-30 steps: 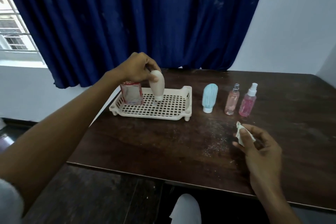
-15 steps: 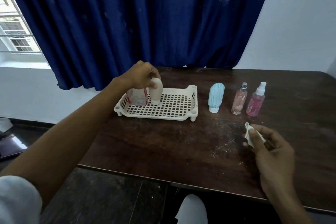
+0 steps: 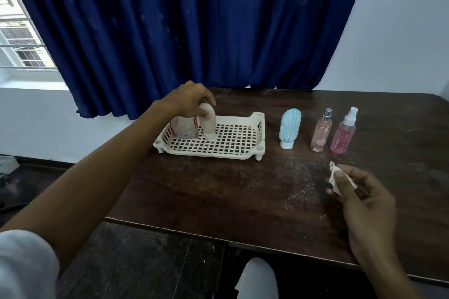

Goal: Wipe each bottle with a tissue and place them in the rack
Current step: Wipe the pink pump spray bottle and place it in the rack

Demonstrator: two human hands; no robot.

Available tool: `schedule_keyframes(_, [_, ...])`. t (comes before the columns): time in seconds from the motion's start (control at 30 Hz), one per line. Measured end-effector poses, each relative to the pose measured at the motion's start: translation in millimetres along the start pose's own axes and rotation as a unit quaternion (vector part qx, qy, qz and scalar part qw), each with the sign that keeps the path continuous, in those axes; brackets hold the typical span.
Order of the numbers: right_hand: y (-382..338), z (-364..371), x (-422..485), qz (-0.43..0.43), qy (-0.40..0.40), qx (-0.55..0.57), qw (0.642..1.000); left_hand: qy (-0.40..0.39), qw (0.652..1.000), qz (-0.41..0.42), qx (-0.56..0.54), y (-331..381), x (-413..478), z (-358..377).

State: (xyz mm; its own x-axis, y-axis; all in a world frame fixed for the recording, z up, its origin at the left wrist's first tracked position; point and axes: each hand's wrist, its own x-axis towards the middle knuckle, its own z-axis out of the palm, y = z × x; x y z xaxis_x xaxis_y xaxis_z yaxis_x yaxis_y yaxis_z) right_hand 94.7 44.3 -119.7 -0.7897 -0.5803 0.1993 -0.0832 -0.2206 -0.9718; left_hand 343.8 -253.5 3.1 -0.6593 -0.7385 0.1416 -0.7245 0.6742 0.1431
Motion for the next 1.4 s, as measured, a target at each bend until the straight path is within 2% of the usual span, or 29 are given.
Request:
schedule_keyframes(0.23, [1.9, 0.2, 1.0, -0.005, -0.002, 0.009, 1.0, -0.006, 1.0, 0.002, 0.025, 3.3, 0.9, -5.9])
schedule_keyframes(0.43, [4.8, 11.2, -5.2, -0.004, -0.009, 0.029, 1.0, 0.094, 0.993, 0.006, -0.066, 10.7, -5.7, -14.2])
schedule_keyframes(0.53, [6.1, 20.4, -5.8, -0.002, -0.013, 0.032, 0.999, 0.147, 0.982, 0.052, -0.109, 38.8, -3.0, -11.9])
schedule_keyframes(0.7, [6.6, 11.6, -3.6, 0.001, 0.027, 0.055, 0.998, 0.212, 0.948, 0.155, -0.179, 137.4, 15.3, 18.1])
schedule_keyframes(0.83, [5.3, 4.9, -2.3, 0.007, 0.064, 0.078, 0.995, 0.2, 0.941, 0.224, -0.158, 214.0, 35.4, 38.6])
schedule_keyframes(0.97, [3.7, 0.8, -2.0, 0.007, 0.072, 0.067, 0.995, 0.166, 0.951, 0.232, -0.118, 258.6, 59.9, 52.1])
schedule_keyframes(1.13, [0.4, -3.1, -2.6, 0.008, 0.077, 0.076, 0.994, 0.134, 0.969, 0.201, -0.059, 282.8, 74.5, 70.3])
schedule_keyframes(1.27, [-1.3, -6.2, -0.1, 0.011, 0.087, 0.096, 0.991, 0.11, 0.973, 0.187, -0.082, 291.4, 80.7, 75.6])
schedule_keyframes(1.4, [-1.8, -7.7, 0.2, 0.019, 0.095, 0.111, 0.989, 0.121, 0.965, 0.186, -0.137, 289.8, 79.1, 76.2])
